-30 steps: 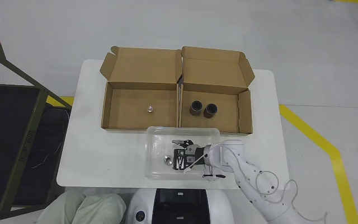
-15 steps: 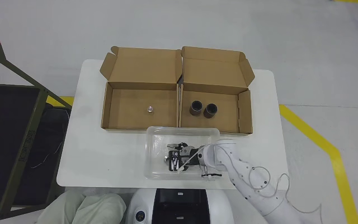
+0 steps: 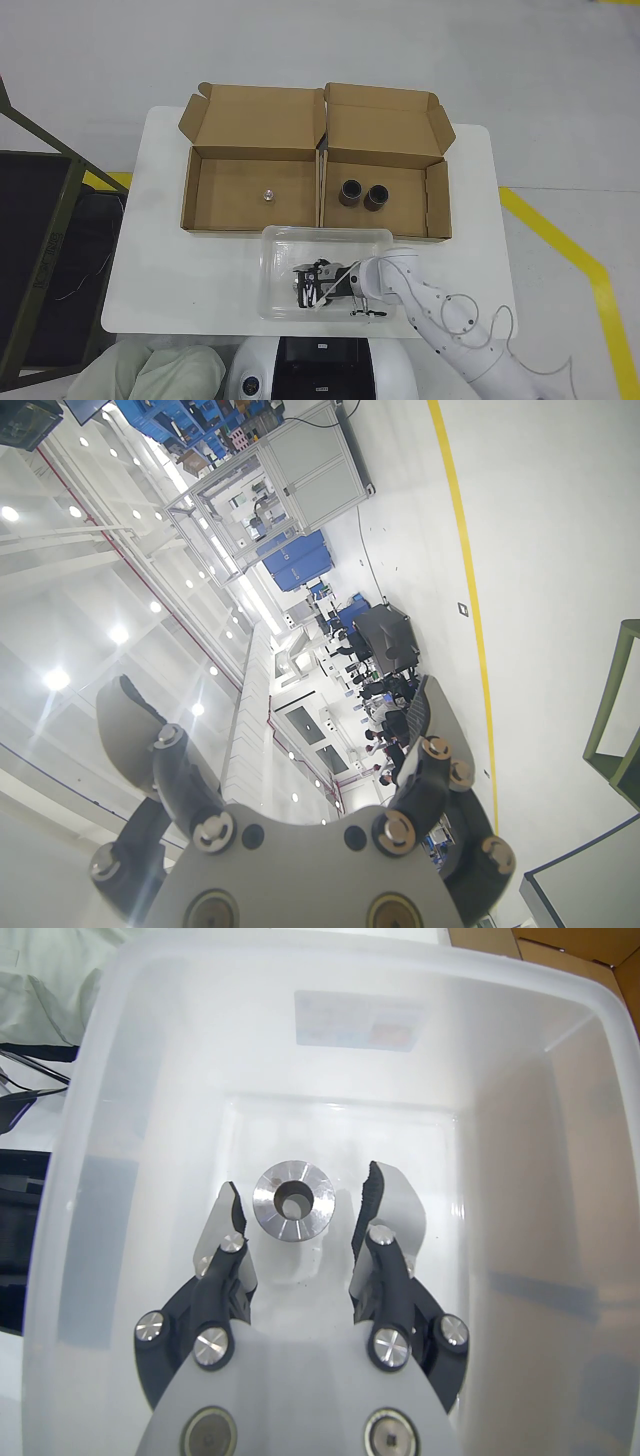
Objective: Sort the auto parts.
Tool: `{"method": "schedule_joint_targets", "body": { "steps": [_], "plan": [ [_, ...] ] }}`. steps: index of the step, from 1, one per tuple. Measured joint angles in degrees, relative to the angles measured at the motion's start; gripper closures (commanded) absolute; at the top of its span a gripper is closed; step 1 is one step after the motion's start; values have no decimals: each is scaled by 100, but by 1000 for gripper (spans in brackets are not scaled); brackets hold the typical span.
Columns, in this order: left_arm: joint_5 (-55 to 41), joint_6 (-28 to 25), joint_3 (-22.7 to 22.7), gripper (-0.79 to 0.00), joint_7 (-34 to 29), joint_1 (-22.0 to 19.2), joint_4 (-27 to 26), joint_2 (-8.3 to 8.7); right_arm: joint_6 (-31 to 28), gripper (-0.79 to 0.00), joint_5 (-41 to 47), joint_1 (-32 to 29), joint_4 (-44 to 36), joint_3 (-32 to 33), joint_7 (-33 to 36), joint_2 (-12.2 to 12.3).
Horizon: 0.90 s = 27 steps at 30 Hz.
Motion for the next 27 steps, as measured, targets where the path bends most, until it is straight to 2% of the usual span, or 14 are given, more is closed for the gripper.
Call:
{"method": "schedule_joint_targets", "body": {
  "steps": [5, 7, 9, 27],
  "plan": [
    [0, 0, 0, -785, 0, 0, 0, 0, -11, -286, 71, 23, 24, -25, -33, 13],
    [0, 0, 0, -785, 0, 0, 0, 0, -32, -175, 115, 36, 35, -24, -37, 19],
    [0, 0, 0, -785, 0, 0, 0, 0, -51, -12, 159, 53, 37, -18, -36, 26],
    [0, 0, 0, -785, 0, 0, 0, 0, -183, 0, 578, -227, -636, 560, -176, 265]
  ]
}}
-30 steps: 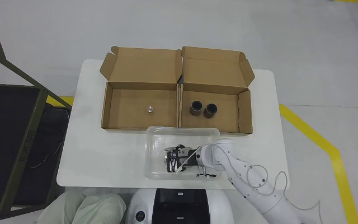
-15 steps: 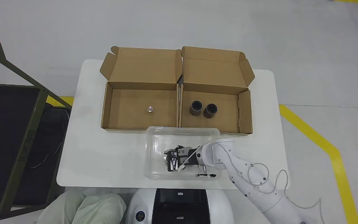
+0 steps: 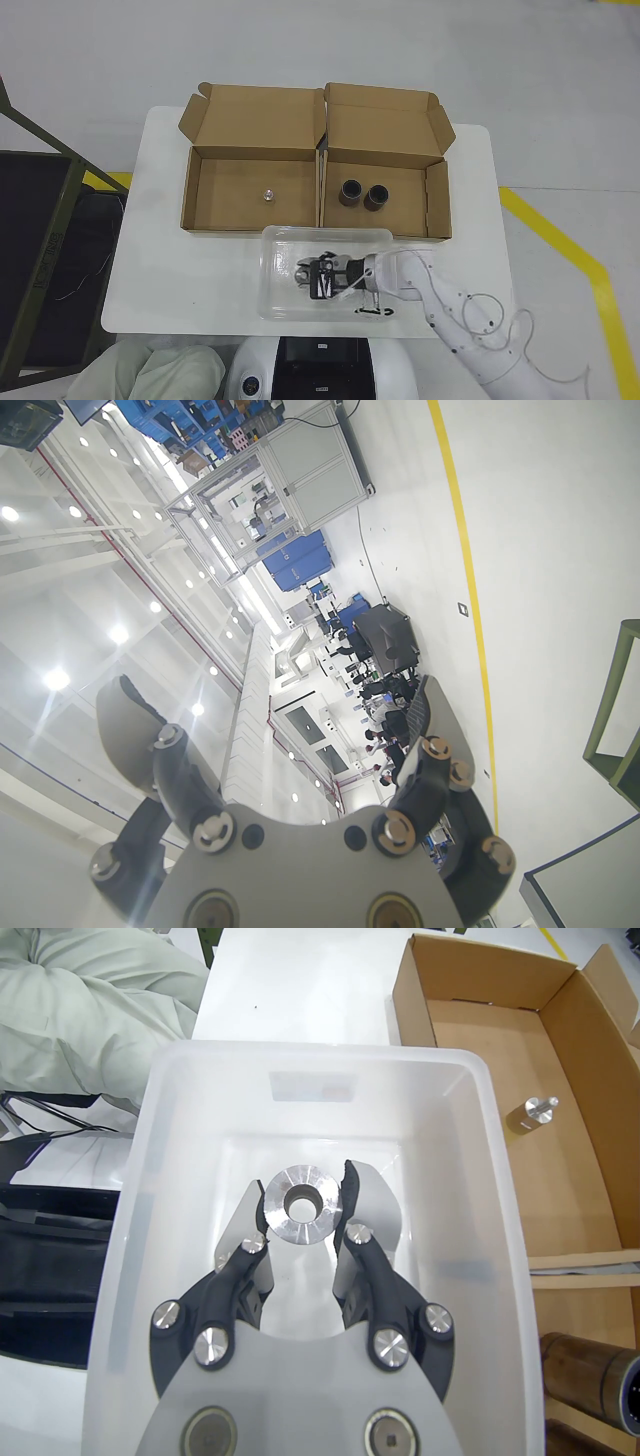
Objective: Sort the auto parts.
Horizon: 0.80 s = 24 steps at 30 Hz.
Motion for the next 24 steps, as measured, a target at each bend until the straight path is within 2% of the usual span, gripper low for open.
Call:
{"method": "schedule_joint_targets", "body": {
  "steps": [24],
  "plan": [
    [0, 0, 0, -785, 0, 0, 0, 0, -36, 0, 1190, -423, -1081, 1105, -320, 300]
  ]
}}
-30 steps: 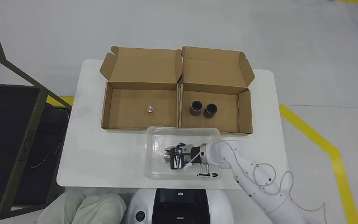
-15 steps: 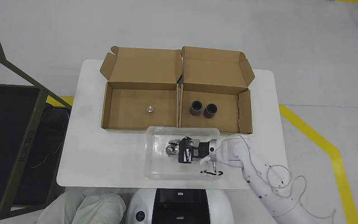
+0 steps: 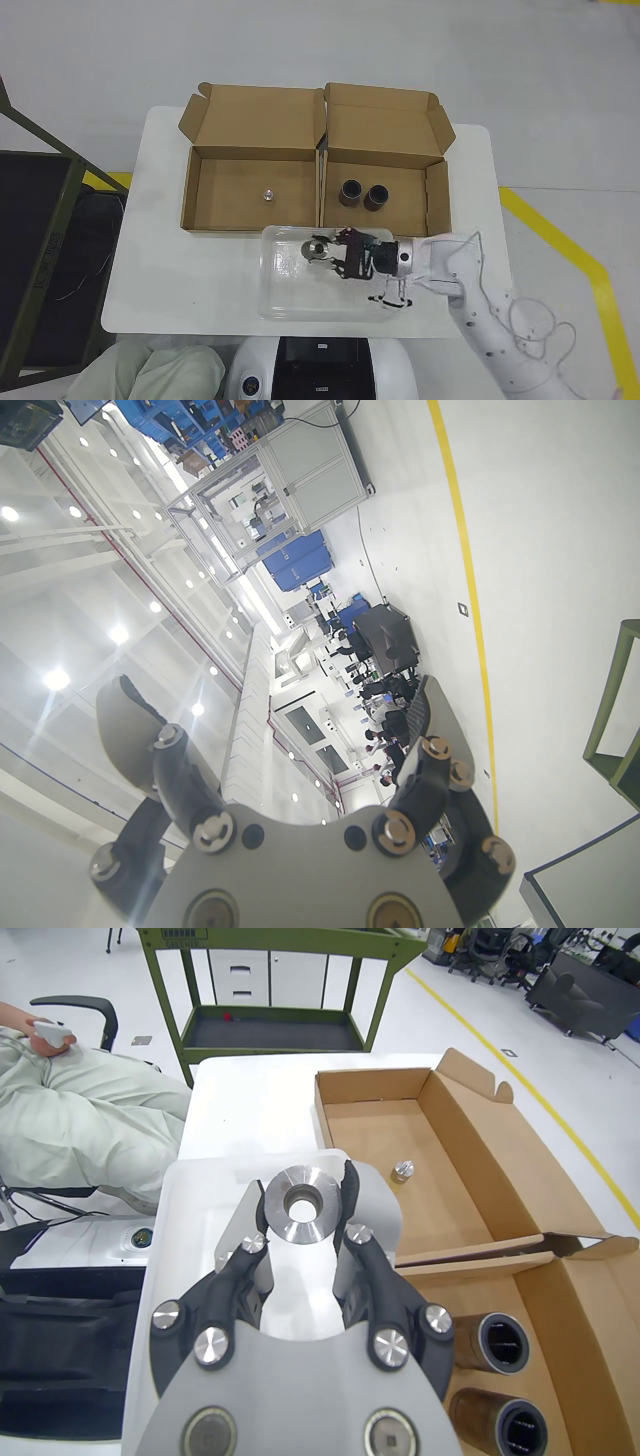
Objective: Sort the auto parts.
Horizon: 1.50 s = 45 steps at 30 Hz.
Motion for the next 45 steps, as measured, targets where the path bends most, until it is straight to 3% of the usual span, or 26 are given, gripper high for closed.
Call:
{"method": "schedule_joint_targets", "body": {
  "steps": [21, 45],
  "plan": [
    [0, 0, 0, -785, 0, 0, 0, 0, 177, 0, 631, -293, -989, 1218, -736, 225],
    [0, 0, 0, -785, 0, 0, 0, 0, 220, 0, 1067, -656, -1121, 2059, -1647, 366]
  ]
}}
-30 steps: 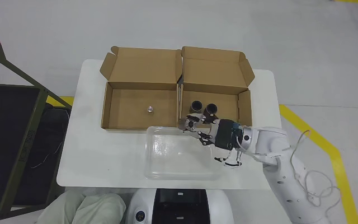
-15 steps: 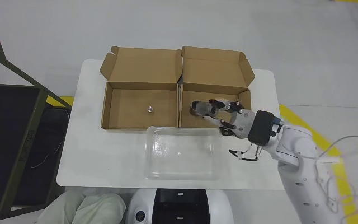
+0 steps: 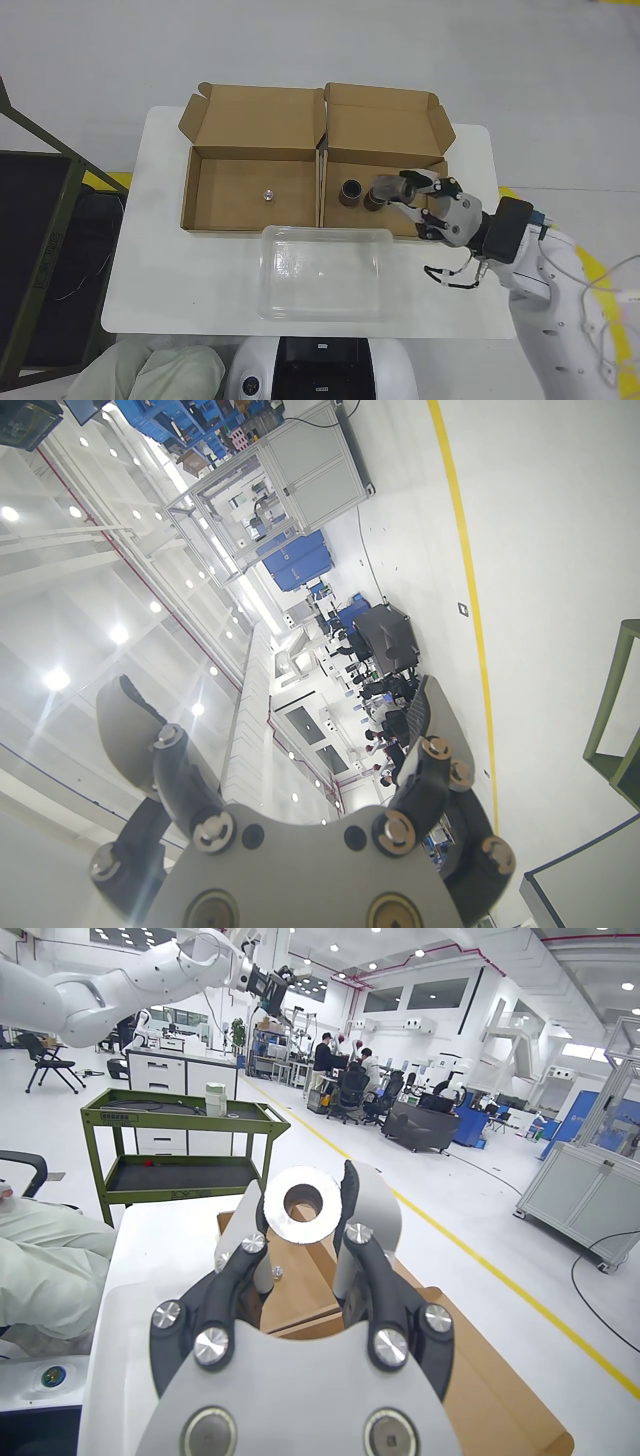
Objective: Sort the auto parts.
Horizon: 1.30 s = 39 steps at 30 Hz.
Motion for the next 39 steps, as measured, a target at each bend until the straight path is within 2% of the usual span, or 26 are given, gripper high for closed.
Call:
{"method": "schedule_joint_targets", "body": {
  "steps": [16, 28, 39],
  "plan": [
    [0, 0, 0, -785, 0, 0, 0, 0, 5, 0, 24, -35, 39, -11, -69, 43],
    [0, 0, 0, -785, 0, 0, 0, 0, 69, 0, 25, 339, 226, -517, 380, 31],
    [0, 0, 0, -785, 0, 0, 0, 0, 415, 0, -22, 846, 650, -1222, 878, -43]
  ]
}}
